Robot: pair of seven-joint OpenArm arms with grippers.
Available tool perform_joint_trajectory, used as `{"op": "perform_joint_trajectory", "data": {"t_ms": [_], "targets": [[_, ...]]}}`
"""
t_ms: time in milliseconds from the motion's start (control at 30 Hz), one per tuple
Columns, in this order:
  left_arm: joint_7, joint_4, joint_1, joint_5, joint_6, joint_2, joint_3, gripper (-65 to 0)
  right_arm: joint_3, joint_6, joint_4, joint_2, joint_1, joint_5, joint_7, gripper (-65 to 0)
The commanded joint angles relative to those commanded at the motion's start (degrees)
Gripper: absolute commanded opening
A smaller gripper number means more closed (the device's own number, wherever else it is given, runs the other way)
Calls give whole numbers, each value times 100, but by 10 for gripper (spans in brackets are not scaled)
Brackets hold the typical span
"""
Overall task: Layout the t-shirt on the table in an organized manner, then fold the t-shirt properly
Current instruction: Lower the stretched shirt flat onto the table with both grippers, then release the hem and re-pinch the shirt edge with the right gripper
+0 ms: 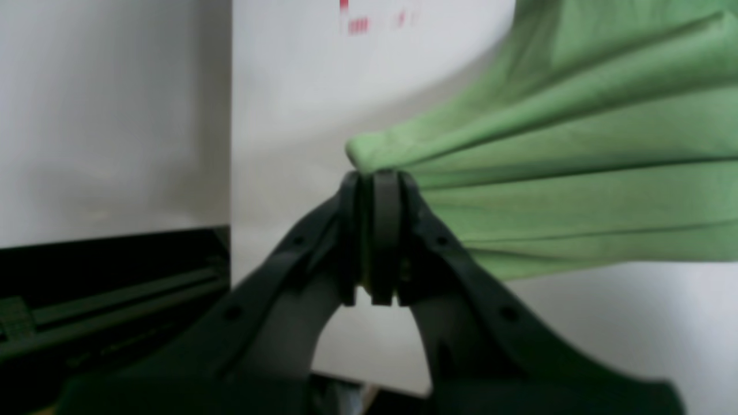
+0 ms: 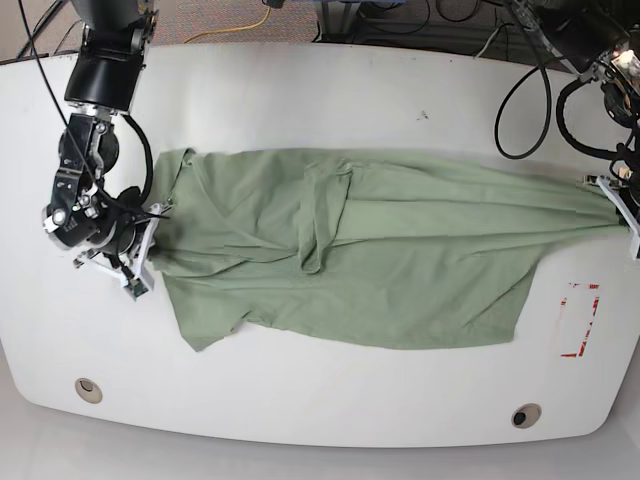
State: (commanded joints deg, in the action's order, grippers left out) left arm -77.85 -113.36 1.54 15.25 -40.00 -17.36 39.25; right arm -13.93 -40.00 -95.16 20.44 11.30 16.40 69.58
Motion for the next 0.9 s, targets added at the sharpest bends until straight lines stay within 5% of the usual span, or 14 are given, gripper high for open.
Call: {"op": "perform_joint_trajectory", "data": {"t_ms": [267, 367, 633, 800, 900], "targets": [[18, 9, -457, 0, 0, 18, 0, -650, 0, 0, 18, -141, -193, -26, -70, -639], [18, 9, -563, 0, 0, 18, 0, -650, 0, 0, 18, -141, -193, -26, -70, -590], [18, 9, -624, 0, 0, 18, 0, -650, -9, 0, -202, -105, -141, -35, -70, -225], [18, 9, -624, 0, 0, 9, 0, -650, 0, 0, -782, -70, -70, -35, -70, -73], [18, 9, -624, 0, 0, 9, 0, -650, 18, 0, -1055, -62, 62, -18, -26, -40]]}}
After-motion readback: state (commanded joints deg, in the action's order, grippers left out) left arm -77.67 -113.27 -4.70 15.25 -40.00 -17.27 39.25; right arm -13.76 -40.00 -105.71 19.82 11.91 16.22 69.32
